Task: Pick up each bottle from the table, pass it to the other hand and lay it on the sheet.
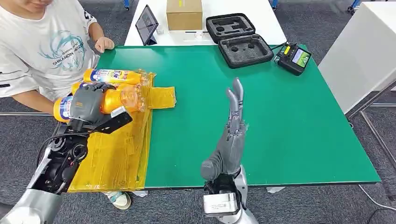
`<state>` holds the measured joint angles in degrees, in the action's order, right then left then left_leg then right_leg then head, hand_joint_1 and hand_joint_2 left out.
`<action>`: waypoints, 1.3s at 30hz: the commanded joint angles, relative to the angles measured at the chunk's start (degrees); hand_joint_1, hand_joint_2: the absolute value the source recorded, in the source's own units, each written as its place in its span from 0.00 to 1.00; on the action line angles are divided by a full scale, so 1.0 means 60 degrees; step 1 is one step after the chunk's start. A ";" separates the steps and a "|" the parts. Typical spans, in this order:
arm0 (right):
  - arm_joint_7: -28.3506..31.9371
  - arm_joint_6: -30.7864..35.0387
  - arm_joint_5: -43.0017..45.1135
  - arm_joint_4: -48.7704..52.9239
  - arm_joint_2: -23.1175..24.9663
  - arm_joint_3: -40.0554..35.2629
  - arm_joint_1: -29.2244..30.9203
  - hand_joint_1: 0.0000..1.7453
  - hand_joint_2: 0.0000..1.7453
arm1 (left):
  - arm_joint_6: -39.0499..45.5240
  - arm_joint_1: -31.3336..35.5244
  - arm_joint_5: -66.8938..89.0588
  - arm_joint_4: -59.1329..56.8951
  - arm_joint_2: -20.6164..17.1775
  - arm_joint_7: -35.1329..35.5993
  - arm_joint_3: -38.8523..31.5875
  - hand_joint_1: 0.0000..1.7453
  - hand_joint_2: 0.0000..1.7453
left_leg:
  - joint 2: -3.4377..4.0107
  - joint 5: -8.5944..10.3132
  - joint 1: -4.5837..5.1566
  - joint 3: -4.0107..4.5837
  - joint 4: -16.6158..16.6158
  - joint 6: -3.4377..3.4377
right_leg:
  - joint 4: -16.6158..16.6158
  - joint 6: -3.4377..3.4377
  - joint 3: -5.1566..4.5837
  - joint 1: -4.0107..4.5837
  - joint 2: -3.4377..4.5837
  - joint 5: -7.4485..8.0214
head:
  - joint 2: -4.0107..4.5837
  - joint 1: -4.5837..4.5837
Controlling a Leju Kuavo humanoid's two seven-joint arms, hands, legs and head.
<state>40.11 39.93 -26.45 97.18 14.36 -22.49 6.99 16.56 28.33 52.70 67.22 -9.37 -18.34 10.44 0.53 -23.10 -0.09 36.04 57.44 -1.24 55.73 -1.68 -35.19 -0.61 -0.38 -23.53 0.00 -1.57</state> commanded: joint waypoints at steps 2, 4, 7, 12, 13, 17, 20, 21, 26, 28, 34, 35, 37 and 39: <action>-0.0018 0.0011 0.0482 -0.0547 -0.0317 -0.0250 0.0546 0.00 1.00 | -0.1548 0.0237 0.0013 -0.2409 -0.0415 -0.0391 0.0757 1.00 1.00 | 0.0005 -0.0017 -0.0009 -0.0063 -0.0014 0.0014 | -0.0015 0.0012 0.0060 0.0007 0.0016 -0.0013 | 0.0000 0.0000; -0.0018 0.0011 0.0483 -0.0642 -0.0303 -0.0235 0.0543 0.00 1.00 | -0.1568 0.0049 0.0033 -0.2735 -0.0281 -0.0413 0.0801 1.00 1.00 | 0.0003 -0.0014 -0.0001 -0.0059 -0.0017 0.0010 | -0.0014 0.0008 0.0055 0.0000 0.0012 -0.0012 | 0.0000 -0.0004; -0.0018 0.0011 0.0677 -0.0778 -0.0390 -0.0357 0.0543 0.00 1.00 | -0.1464 -0.0289 0.0214 -0.2935 -0.0149 -0.0209 0.0830 1.00 1.00 | -0.0001 -0.0005 0.0004 -0.0042 -0.0020 0.0005 | -0.0014 0.0004 0.0038 -0.0004 0.0003 -0.0007 | 0.0000 0.0000; -0.0018 0.0011 0.0943 -0.1145 -0.0446 -0.0635 0.0748 0.00 1.00 | -0.1190 -0.0808 0.0323 -0.3161 -0.0129 -0.0131 0.0762 1.00 1.00 | 0.0016 -0.0044 -0.0014 -0.0139 -0.0029 0.0017 | -0.0037 0.0014 0.0135 0.0011 0.0033 -0.0031 | 0.0000 -0.0004; -0.0018 0.0011 0.0970 -0.1203 -0.0456 -0.0685 0.0789 0.00 1.00 | -0.1176 -0.0917 0.0360 -0.3166 -0.0113 -0.0107 0.0765 1.00 1.00 | 0.0017 -0.0019 -0.0002 -0.0073 -0.0023 0.0009 | -0.0023 0.0007 0.0066 0.0000 0.0026 -0.0011 | 0.0000 0.0000; -0.0018 0.0011 0.1158 -0.1460 -0.0518 -0.0846 0.0989 0.00 1.00 | -0.1072 -0.1245 0.0650 -0.3279 -0.0041 0.0303 0.0702 1.00 1.00 | 0.0020 -0.0016 -0.0002 -0.0053 -0.0020 0.0008 | -0.0020 0.0007 0.0049 0.0001 0.0028 -0.0006 | 0.0000 0.0000; -0.0018 0.0011 0.1116 -0.1730 -0.0514 -0.0946 0.1133 0.00 1.00 | -0.0919 -0.1208 0.0937 -0.3524 0.0013 0.0332 0.0722 1.00 1.00 | 0.0011 -0.0019 -0.0003 -0.0078 -0.0027 0.0011 | -0.0024 0.0010 0.0076 0.0000 0.0020 -0.0012 | 0.0000 0.0000; -0.0018 0.0011 0.1076 -0.1716 -0.0481 -0.0918 0.1131 0.00 1.00 | -0.0701 -0.1211 0.1213 -0.3561 0.0037 0.0534 0.0755 1.00 1.00 | 0.0014 -0.0012 0.0002 -0.0055 -0.0025 0.0007 | -0.0019 0.0007 0.0052 -0.0004 0.0020 -0.0006 | 0.0000 0.0000; -0.0018 0.0011 0.0999 -0.1821 -0.0475 -0.0919 0.1078 0.00 1.00 | -0.1197 -0.1363 0.0702 -0.3393 0.0353 0.0063 0.0576 0.03 1.00 | -0.0002 -0.0013 -0.0001 -0.0093 -0.0027 0.0010 | -0.0023 0.0011 0.0097 -0.0001 0.0011 -0.0009 | 0.0000 -0.0004; -0.0018 0.0011 0.0829 -0.1318 -0.0309 -0.0647 0.0897 0.00 1.00 | -0.2272 -0.1414 -0.0534 -0.3160 0.0545 -0.1024 0.0288 0.00 0.00 | -0.0009 -0.0008 0.0003 -0.0090 -0.0025 0.0008 | -0.0018 0.0010 0.0096 -0.0004 0.0001 -0.0010 | 0.0000 -0.0004; -0.0018 0.0011 0.1920 -0.2027 -0.0534 -0.0869 0.1273 0.00 1.00 | -0.6199 -0.1808 -0.4102 -0.2063 0.0593 -0.1693 -0.0135 0.00 0.00 | -0.0006 -0.0011 0.0002 -0.0135 -0.0022 0.0005 | -0.0019 0.0006 0.0141 -0.0004 0.0001 -0.0009 | 0.0000 -0.0004; -0.0018 0.0011 0.2172 -0.2158 -0.0568 -0.0940 0.1311 0.00 1.00 | -0.6755 -0.1982 -0.4826 -0.1835 0.0553 -0.1425 -0.0179 0.00 0.00 | 0.0003 -0.0016 -0.0002 -0.0145 -0.0023 0.0008 | -0.0024 0.0009 0.0151 -0.0001 0.0013 -0.0009 | 0.0000 -0.0015; -0.0018 0.0011 0.2042 -0.2232 -0.0540 -0.0846 0.1266 0.00 1.00 | -0.7403 -0.2160 -0.5544 -0.1750 0.0581 -0.1273 -0.0332 0.00 0.00 | -0.0045 -0.0006 0.0006 -0.0156 -0.0035 0.0005 | -0.0028 0.0004 0.0178 -0.0009 -0.0033 -0.0021 | 0.0000 -0.0004; -0.0018 0.0011 0.2067 -0.2198 -0.0558 -0.0870 0.1223 0.00 1.00 | -0.7410 -0.2250 -0.5572 -0.1683 0.0585 -0.1272 -0.0284 0.00 0.00 | -0.0059 -0.0017 0.0005 -0.0187 -0.0033 0.0006 | -0.0033 -0.0004 0.0217 -0.0005 -0.0049 -0.0037 | 0.0000 0.0003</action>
<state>40.04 39.91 -14.69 89.40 12.68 -26.77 12.21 -21.43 21.40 24.91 55.69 -7.41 -28.11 10.76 -0.17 -23.13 -0.05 35.20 57.39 -1.25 55.70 -1.74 -34.06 -0.65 -1.02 -23.80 0.00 -1.55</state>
